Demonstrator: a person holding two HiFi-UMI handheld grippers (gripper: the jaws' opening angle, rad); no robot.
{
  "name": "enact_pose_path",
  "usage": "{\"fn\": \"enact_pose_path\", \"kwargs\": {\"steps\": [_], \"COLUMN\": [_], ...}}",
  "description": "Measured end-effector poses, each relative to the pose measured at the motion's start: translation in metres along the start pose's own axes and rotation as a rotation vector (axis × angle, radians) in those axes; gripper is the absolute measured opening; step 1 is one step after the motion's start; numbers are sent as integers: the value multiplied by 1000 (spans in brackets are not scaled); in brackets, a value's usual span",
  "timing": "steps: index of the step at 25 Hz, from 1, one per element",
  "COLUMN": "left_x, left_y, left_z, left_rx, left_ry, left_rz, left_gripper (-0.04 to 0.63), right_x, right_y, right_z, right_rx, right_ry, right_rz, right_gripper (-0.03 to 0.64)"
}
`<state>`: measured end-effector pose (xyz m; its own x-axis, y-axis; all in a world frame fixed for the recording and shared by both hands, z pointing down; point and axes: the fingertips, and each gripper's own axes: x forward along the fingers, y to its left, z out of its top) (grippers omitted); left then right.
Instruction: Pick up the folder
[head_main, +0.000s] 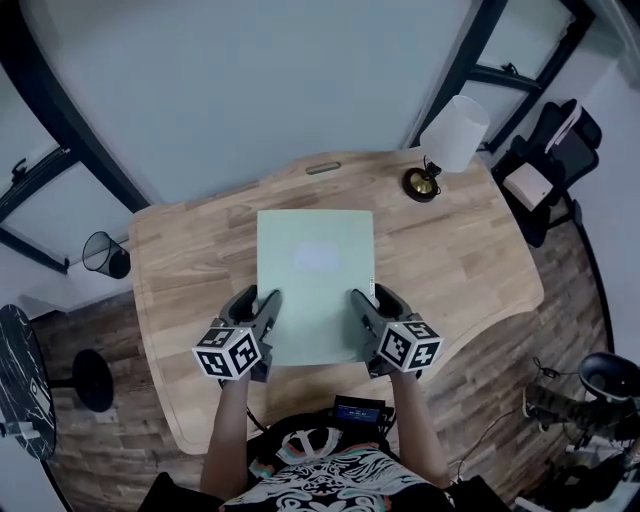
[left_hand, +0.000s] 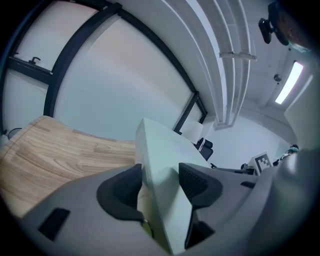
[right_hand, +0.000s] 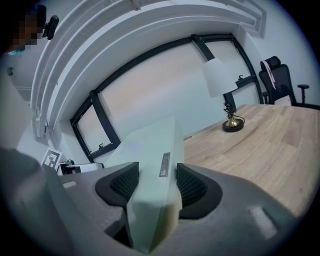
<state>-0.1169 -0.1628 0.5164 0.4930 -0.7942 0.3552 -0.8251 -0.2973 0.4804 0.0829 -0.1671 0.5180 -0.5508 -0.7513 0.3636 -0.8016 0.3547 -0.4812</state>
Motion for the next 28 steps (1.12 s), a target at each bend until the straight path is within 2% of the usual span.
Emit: {"fn": "enact_pose_path", "kwargs": {"steps": [14,28], "left_x": [-43,-51], "left_y": [-24,-38], "left_z": [22,25], "left_rx": [37,46], "left_ry": [-127,-162], "left_rz": [3,-8], "left_gripper": [229,227], "right_x": [-32,-51], "right_y": [36,39], "right_z": [19,22], "right_rx": [-46,-46], "right_ry": [-111,-162], "right_rz": [33,34], "right_gripper": [241,241]}}
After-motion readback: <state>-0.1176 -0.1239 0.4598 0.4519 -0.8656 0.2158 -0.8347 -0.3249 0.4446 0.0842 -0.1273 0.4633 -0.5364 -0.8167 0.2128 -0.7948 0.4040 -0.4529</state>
